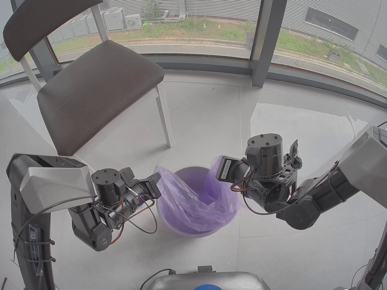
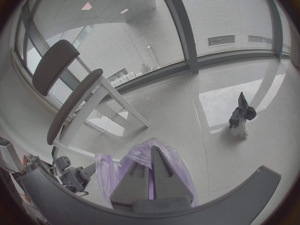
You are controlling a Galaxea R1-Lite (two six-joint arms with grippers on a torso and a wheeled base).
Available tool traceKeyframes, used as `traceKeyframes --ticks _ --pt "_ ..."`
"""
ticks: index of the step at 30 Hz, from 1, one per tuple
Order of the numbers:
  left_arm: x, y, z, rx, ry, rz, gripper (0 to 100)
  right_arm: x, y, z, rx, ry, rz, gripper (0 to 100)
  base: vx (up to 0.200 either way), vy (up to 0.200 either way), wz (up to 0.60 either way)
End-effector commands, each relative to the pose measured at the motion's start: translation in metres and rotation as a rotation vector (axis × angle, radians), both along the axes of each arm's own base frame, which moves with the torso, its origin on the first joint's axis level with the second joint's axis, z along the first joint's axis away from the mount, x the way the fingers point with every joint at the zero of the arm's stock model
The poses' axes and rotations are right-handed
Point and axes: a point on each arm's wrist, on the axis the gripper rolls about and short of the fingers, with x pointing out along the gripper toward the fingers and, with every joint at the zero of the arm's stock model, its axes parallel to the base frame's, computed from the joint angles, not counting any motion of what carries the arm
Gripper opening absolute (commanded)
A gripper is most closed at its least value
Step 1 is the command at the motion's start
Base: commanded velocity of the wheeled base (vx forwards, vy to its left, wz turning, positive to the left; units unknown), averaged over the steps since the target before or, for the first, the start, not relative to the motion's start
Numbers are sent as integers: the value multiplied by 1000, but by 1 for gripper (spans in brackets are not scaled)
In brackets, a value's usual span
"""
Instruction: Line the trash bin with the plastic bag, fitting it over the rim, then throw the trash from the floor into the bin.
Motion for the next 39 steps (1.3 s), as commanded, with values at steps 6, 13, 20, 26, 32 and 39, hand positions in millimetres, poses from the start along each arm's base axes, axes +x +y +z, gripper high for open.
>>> traceKeyframes --ticks 6,13,20,26,32,39 --pt "-10 6 13 0 -24 -7 0 -4 -1 -9 -37 33 -6 0 0 0 0" --pt "-22 17 12 49 -9 -72 0 -18 -26 14 -123 118 -27 0 0 0 0" --pt "-25 25 6 109 -6 -84 0 -28 -41 19 -268 160 3 0 0 0 0" --pt "-26 36 6 148 -12 -78 0 -34 -47 9 -443 221 68 0 0 0 0" --pt "-38 42 3 213 47 -105 0 -47 -50 -8 -535 325 106 0 0 0 0" --pt "-46 50 10 267 76 -141 0 -57 -51 -17 -578 352 137 0 0 0 0"
